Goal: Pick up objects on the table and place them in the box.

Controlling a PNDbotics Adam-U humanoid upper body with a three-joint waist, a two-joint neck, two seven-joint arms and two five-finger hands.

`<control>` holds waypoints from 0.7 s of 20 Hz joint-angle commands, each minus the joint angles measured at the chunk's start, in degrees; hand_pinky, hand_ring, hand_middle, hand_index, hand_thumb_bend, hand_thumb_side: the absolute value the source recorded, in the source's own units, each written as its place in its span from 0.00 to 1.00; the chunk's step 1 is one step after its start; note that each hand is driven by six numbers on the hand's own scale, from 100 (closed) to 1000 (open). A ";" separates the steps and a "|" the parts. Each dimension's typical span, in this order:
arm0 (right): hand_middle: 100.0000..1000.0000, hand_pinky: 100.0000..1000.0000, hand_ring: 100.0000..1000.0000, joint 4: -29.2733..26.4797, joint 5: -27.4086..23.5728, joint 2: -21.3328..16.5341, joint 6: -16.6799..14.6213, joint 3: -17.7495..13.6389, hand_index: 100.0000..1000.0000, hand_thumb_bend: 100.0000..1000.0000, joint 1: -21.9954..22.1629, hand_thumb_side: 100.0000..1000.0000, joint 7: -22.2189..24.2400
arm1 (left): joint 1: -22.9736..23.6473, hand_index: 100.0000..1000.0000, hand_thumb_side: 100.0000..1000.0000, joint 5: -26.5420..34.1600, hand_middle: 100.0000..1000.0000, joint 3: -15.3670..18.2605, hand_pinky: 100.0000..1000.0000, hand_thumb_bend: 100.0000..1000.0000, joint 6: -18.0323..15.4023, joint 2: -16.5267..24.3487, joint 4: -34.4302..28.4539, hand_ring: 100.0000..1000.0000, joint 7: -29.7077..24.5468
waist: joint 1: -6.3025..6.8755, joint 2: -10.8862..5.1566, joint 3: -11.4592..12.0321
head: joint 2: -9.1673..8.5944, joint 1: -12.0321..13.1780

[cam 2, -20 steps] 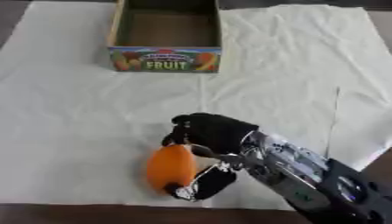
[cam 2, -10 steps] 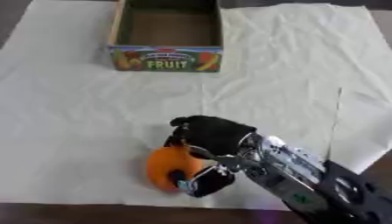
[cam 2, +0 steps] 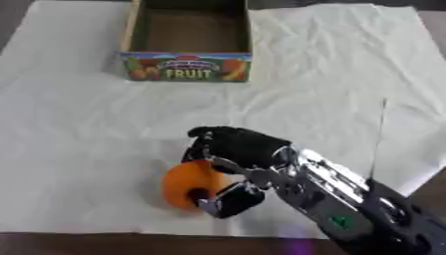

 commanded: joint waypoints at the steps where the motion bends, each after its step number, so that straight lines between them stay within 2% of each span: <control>1: 0.40 0.94 1.00 -1.17 -2.03 0.01 0.63 -2.11 0.67 0.00 -1.26 0.12 -2.24 | -0.12 0.77 0.63 -0.39 0.58 0.48 0.26 0.00 0.21 0.26 -1.26 0.30 0.14 | 0.25 -0.97 -0.18 | -1.00 -0.44; 7: 0.36 0.93 0.98 -1.17 -5.04 0.25 2.32 -4.56 0.65 0.00 -2.56 0.02 -6.56 | 0.11 0.76 0.63 -0.42 0.58 0.59 0.25 0.00 0.28 0.11 -1.26 0.30 0.17 | 0.31 -0.72 -0.27 | -1.69 -0.36; 11: 0.36 0.93 0.98 -1.17 -6.31 0.02 2.76 -5.69 0.64 0.00 -3.54 0.02 -8.30 | 0.11 0.76 0.63 -0.40 0.58 0.59 0.25 0.00 0.28 0.07 -1.26 0.30 0.16 | 0.29 -0.57 -0.24 | -2.02 -0.24; 14: 0.35 0.92 0.96 -1.17 -6.93 -0.51 3.25 -8.18 0.63 0.00 -5.57 0.00 -11.01 | 0.19 0.76 0.63 -0.41 0.58 0.62 0.25 0.00 0.30 0.03 -1.26 0.30 0.13 | 0.33 -0.31 -0.08 | -2.51 -0.13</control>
